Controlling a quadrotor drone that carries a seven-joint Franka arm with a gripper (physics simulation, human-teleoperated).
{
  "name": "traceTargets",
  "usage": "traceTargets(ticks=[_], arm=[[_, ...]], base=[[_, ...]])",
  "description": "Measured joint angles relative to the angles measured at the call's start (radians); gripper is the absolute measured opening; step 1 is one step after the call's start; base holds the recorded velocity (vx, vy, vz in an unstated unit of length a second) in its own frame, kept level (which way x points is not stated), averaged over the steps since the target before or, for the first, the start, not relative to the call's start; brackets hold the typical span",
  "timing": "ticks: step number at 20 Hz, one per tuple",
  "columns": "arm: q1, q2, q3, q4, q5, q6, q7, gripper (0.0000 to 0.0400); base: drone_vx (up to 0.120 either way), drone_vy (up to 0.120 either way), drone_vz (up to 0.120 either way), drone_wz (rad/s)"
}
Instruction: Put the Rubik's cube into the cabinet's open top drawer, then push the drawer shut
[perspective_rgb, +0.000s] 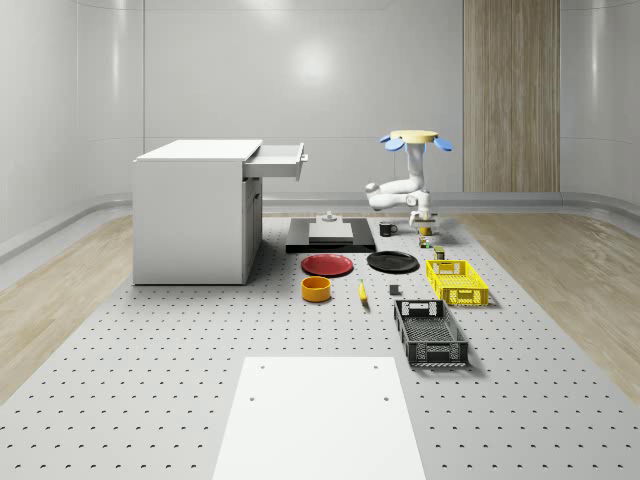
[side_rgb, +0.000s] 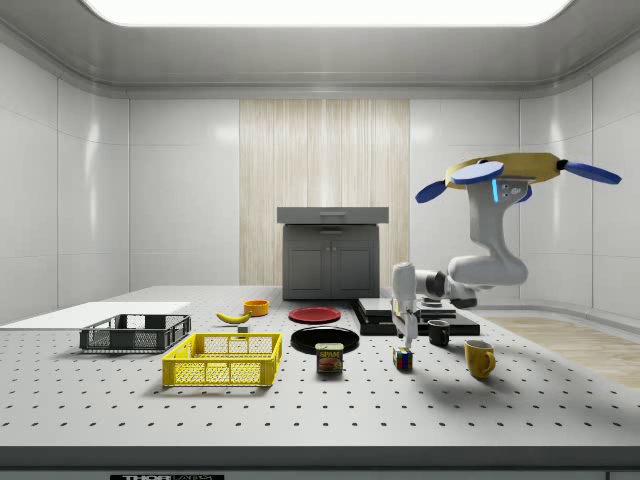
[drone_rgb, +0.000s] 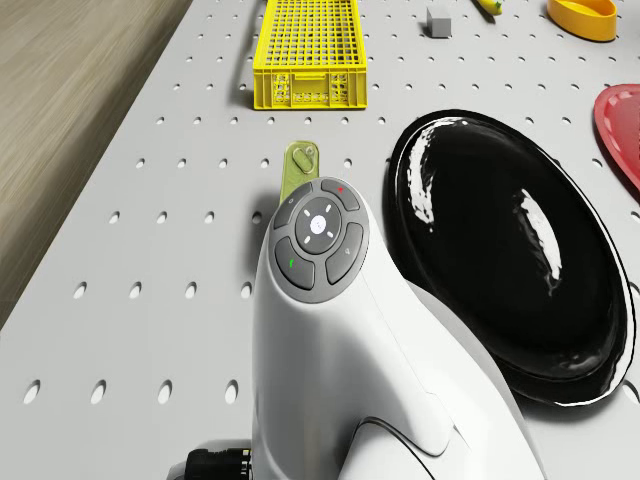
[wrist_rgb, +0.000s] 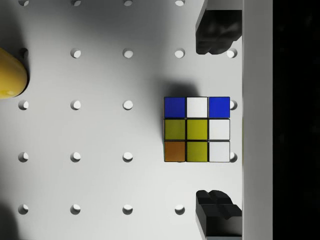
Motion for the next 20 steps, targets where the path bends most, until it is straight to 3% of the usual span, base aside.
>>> traceTargets(ticks=[3, 14, 20], arm=[[-0.003, -0.012, 0.002, 0.001, 0.004, 0.012, 0.003, 0.04], [0.021, -0.07, -0.077, 0.019, -0.058, 0.093, -0.029, 0.04], [-0.005, -0.08, -0.085, 0.048, -0.066, 0.116, -0.029, 0.04]], base=[[0.0, 0.0, -0.107, 0.0], [0.0, 0.0, 0.0, 0.0], [0.0, 0.0, 0.0, 0.0]])
